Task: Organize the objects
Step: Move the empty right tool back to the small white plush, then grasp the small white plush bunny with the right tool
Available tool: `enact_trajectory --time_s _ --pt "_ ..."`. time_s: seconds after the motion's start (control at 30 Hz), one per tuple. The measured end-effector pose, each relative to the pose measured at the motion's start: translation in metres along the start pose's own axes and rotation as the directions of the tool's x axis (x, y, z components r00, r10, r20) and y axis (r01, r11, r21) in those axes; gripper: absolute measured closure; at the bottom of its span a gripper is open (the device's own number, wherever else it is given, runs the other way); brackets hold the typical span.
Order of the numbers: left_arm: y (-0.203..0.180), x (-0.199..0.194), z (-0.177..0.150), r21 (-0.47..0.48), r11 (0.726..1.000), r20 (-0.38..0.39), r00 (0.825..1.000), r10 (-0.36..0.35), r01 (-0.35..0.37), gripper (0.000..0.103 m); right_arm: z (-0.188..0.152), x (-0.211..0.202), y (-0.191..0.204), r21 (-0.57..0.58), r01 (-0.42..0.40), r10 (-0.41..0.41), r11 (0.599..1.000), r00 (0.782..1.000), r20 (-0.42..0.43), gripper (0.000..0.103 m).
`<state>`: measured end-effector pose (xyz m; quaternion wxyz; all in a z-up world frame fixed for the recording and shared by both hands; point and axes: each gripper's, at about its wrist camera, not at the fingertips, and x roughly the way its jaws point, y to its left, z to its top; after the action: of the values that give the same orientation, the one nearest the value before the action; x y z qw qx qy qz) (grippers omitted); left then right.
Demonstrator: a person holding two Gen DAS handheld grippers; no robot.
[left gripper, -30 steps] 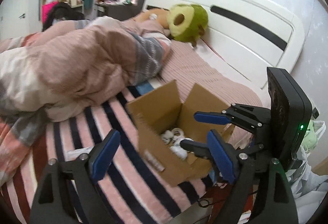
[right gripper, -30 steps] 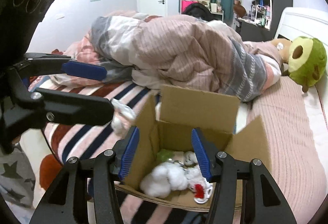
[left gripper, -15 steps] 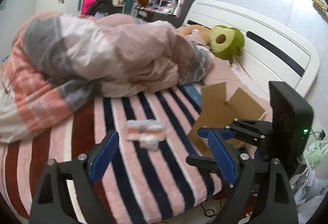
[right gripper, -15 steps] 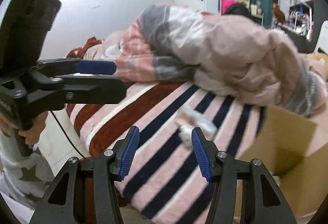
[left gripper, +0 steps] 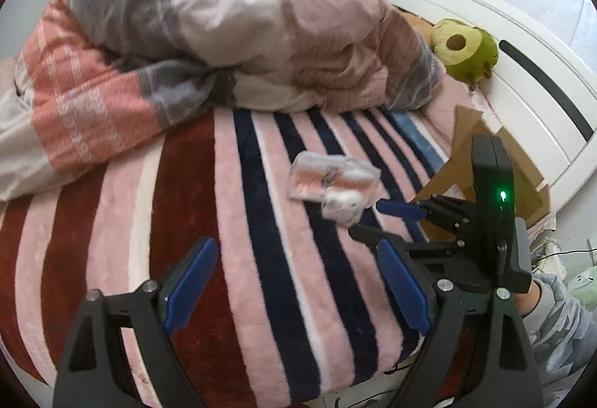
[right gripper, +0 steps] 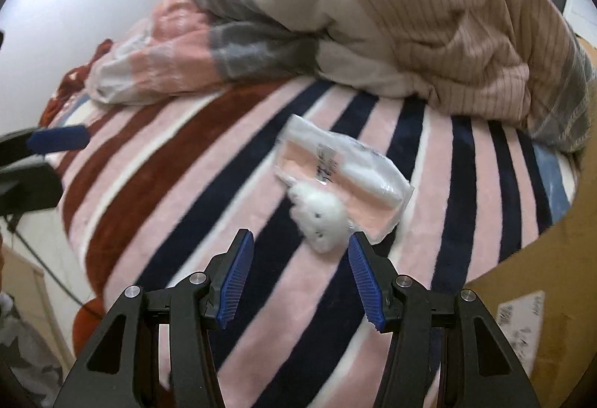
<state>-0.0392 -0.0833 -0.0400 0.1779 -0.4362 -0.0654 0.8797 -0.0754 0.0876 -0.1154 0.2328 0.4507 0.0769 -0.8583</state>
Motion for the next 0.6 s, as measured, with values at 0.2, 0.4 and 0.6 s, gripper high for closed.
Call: enact_trajectory --time_s 0.2,0.4,0.6 --pt "0.011 0.02 -0.007 -0.019 1.0 -0.039 0.999 0.018 -0.019 0.016 0.005 0.027 -0.009 0.032 0.008 -0.008 0.999 1.0 -0.025 0.081" --pt "0.011 0.024 -0.009 -0.021 0.999 -0.049 0.998 0.029 -0.03 0.016 0.004 0.024 -0.007 0.041 -0.04 0.041 0.998 0.999 -0.031 0.086" --pt "0.006 0.023 -0.011 -0.019 0.999 -0.05 0.998 0.026 -0.027 0.016 0.002 0.01 -0.007 0.192 -0.31 0.334 0.931 0.937 -0.105 0.086"
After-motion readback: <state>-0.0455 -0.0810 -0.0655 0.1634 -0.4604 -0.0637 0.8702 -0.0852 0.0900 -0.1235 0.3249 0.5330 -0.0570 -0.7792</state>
